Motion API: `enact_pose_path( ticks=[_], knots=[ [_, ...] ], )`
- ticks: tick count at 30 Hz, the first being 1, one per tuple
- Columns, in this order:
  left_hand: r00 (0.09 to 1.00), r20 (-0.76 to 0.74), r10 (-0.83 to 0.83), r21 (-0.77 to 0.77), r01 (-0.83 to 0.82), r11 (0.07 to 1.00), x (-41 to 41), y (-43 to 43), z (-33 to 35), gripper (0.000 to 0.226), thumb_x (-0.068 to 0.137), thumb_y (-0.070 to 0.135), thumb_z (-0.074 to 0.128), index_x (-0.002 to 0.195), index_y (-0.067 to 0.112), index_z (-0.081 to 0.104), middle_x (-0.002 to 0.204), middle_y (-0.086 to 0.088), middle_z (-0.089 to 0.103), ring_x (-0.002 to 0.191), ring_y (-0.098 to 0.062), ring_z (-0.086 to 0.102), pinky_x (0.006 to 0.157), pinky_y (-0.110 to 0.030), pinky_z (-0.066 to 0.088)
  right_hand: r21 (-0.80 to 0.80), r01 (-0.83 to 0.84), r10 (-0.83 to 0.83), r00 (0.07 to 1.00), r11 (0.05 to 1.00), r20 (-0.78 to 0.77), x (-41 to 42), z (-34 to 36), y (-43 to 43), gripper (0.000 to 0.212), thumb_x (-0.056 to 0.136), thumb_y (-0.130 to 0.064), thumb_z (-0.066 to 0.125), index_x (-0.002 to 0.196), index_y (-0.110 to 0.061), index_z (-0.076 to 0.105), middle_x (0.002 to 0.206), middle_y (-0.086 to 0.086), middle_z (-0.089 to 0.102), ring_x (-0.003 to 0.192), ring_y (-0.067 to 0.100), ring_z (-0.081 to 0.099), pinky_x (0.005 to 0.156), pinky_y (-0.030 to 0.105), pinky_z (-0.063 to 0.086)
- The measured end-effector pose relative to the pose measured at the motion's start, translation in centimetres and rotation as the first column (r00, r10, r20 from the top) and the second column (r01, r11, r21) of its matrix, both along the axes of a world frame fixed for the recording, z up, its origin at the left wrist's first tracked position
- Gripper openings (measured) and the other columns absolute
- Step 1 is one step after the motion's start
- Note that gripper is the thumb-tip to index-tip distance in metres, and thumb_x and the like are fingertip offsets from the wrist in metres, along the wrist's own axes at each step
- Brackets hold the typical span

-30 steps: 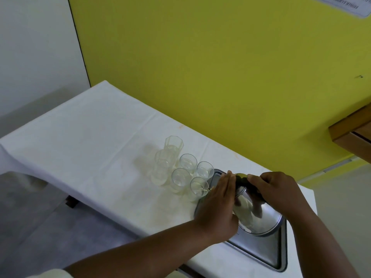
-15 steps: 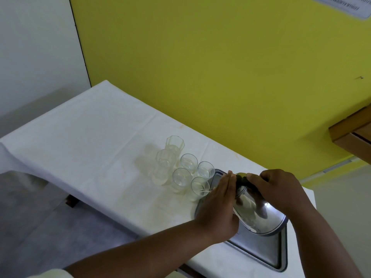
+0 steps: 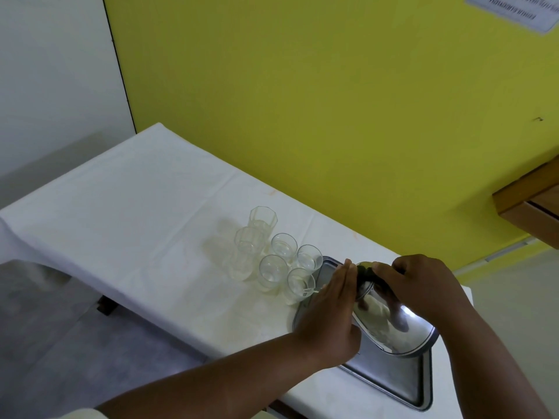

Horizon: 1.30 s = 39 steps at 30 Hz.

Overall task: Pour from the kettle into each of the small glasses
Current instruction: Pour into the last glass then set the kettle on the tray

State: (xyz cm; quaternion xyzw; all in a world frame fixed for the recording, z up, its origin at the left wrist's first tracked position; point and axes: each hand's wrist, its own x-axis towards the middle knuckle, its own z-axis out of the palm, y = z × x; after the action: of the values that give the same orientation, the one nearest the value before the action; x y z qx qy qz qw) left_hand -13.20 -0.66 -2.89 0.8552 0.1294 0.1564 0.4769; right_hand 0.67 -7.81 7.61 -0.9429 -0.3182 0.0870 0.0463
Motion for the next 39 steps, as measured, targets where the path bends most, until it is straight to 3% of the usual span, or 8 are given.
enact_pose_path(
  ticks=[21,31,35,37,39],
  knots=[
    [1.000,0.007,-0.001,0.005,0.001,1.000,0.1,-0.1,0.1,0.092,0.074,0.008,0.046,0.151,0.012,-0.004,0.162,-0.005,-0.004,0.148,-0.019,-0.001,0.117,-0.039,0.020,0.015,0.009,-0.009,1.000,1.000,-0.008,0.0,0.2,-0.1,0.060,0.092,-0.047,0.061,0.044,-0.017,0.040,0.046,0.005,0.046,0.050,0.021,0.045,0.053,0.033,0.034],
    [1.000,-0.007,0.011,0.038,-0.011,0.999,0.3,-0.1,-0.1,0.092,0.073,0.008,0.047,0.151,0.011,-0.002,0.162,-0.007,-0.002,0.148,-0.022,0.001,0.117,-0.041,0.019,0.121,0.075,-0.065,0.994,0.990,-0.087,-0.2,-0.8,-0.7,0.056,0.091,-0.047,0.062,0.057,-0.003,0.060,0.060,0.016,0.068,0.065,0.034,0.064,0.067,0.043,0.053],
    [1.000,-0.011,-0.013,0.104,0.014,0.994,0.2,-0.2,-0.3,0.089,0.076,0.010,0.047,0.151,0.009,0.000,0.162,-0.007,-0.001,0.148,-0.021,-0.005,0.117,-0.046,0.018,0.254,0.168,-0.119,0.973,0.953,-0.197,-0.3,-2.2,-2.2,0.054,0.092,-0.042,0.065,0.062,0.002,0.067,0.051,0.012,0.069,0.055,0.031,0.061,0.061,0.040,0.049],
    [0.999,-0.015,-0.034,0.165,0.036,0.986,0.3,-0.3,-0.5,0.086,0.077,0.011,0.046,0.151,0.008,0.003,0.162,-0.007,-0.001,0.148,-0.021,-0.008,0.117,-0.048,0.016,0.309,0.239,-0.131,0.934,0.920,-0.332,-0.3,-3.5,-3.4,0.056,0.091,-0.046,0.060,0.064,0.002,0.070,0.052,0.009,0.072,0.049,0.024,0.053,0.061,0.042,0.049],
    [0.998,-0.027,-0.054,0.219,0.059,0.974,0.4,-0.4,-0.6,0.084,0.078,0.012,0.046,0.151,0.007,0.006,0.162,-0.008,-0.001,0.147,-0.022,-0.009,0.117,-0.049,0.014,0.381,0.328,-0.122,0.872,0.865,-0.474,-0.7,-4.7,-4.5,0.056,0.095,-0.043,0.056,0.065,0.002,0.073,0.060,0.017,0.076,0.049,0.024,0.048,0.060,0.041,0.044]
  ],
)
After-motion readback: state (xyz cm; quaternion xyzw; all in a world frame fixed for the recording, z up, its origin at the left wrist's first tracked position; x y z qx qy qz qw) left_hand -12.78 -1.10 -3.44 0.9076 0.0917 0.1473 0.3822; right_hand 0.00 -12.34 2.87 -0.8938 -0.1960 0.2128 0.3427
